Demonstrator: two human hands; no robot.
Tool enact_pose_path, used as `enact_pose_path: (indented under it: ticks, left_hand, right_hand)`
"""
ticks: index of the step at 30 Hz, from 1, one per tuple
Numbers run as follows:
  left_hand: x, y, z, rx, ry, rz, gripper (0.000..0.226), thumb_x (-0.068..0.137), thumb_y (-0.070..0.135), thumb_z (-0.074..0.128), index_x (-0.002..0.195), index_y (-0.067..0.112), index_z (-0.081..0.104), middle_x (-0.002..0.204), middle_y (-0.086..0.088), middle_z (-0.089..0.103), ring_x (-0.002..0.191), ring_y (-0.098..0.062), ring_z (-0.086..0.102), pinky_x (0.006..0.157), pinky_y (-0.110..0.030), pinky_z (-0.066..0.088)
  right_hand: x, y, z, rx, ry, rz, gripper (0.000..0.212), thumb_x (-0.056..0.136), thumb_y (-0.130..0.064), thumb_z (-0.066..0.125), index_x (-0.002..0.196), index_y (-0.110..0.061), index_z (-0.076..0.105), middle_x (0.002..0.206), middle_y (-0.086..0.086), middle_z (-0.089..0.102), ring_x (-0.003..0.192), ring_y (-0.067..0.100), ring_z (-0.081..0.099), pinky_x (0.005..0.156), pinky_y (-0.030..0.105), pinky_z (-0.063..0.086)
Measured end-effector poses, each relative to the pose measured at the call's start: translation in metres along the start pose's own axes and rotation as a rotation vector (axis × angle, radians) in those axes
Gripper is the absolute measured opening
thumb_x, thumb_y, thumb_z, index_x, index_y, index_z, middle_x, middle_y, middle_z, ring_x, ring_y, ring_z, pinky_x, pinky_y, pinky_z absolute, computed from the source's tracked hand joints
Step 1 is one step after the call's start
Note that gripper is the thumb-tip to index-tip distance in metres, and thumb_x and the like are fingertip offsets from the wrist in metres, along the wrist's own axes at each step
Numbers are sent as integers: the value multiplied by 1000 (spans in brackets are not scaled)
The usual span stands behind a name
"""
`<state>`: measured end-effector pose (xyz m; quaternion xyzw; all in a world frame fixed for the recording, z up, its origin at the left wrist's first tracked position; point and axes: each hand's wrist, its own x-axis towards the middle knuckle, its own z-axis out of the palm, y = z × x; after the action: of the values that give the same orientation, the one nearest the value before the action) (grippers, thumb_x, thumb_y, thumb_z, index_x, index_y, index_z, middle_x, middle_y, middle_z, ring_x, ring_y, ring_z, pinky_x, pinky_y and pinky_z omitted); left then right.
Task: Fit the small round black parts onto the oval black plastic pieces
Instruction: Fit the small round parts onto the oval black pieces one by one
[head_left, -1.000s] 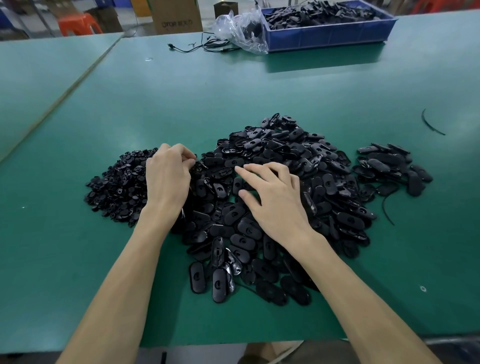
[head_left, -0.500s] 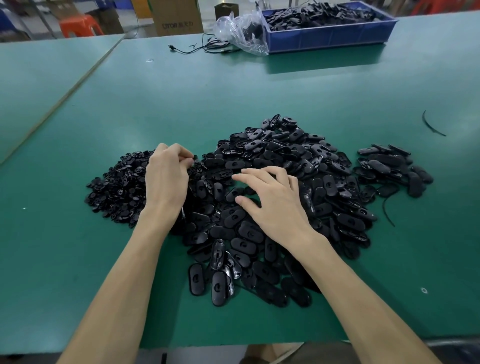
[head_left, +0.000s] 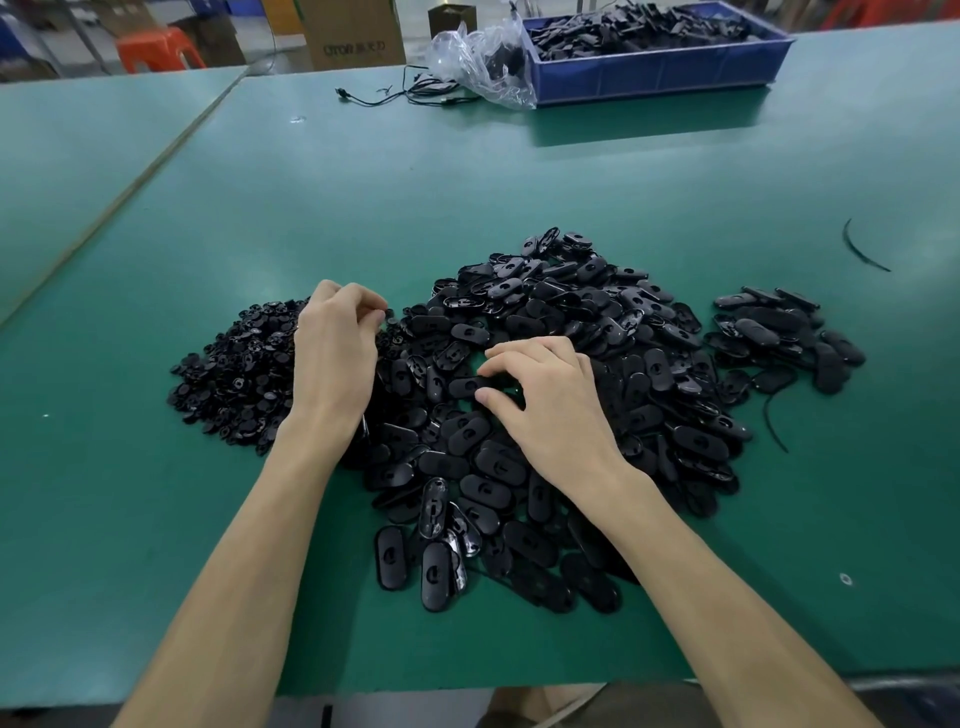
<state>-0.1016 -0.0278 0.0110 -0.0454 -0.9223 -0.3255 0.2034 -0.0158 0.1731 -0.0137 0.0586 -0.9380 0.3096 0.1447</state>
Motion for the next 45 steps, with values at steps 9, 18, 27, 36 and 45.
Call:
enact_pose_path:
  ticks: [9, 18, 27, 36, 45]
  left_hand:
    - [-3, 16, 0, -444, -139, -56, 17, 94, 5, 72, 106, 16, 78, 100, 4, 77, 91, -6, 72, 80, -13, 51]
    - [-14, 30, 11, -849, -381, -91, 20, 91, 4, 76, 107, 16, 77, 105, -3, 79, 97, -16, 74, 78, -19, 54]
    - [-16, 29, 13, -898, -396, -90, 20, 90, 9, 78, 110, 12, 77, 106, -3, 79, 93, -11, 73, 76, -19, 54]
    - [-16, 29, 12, -1004, -440, -115, 23, 88, 7, 79, 108, 18, 78, 108, -7, 78, 101, -21, 75, 79, -22, 57]
    - [-16, 30, 13, -1046, -435, -113, 24, 86, 6, 81, 107, 16, 78, 105, -6, 78, 101, -25, 76, 80, -22, 56]
  right_hand:
    - [0, -3, -2, 121, 95, 67, 22, 99, -30, 72, 116, -16, 72, 107, -9, 70, 119, 15, 52, 104, 27, 30]
    - [0, -3, -6, 339, 200, 197, 23, 98, -22, 74, 121, -24, 72, 96, -18, 61, 100, 3, 61, 88, 13, 47]
    - [1, -5, -7, 393, 220, 216, 22, 99, -31, 72, 120, -26, 74, 100, -17, 64, 102, 2, 65, 94, 16, 51]
    - [2, -2, -7, 367, 235, 172, 23, 98, -32, 73, 120, -27, 76, 98, -17, 67, 110, 11, 56, 96, 32, 50]
    - [3, -1, -7, 382, 242, 188, 24, 97, -31, 74, 119, -23, 76, 107, -10, 67, 116, 13, 52, 97, 39, 51]
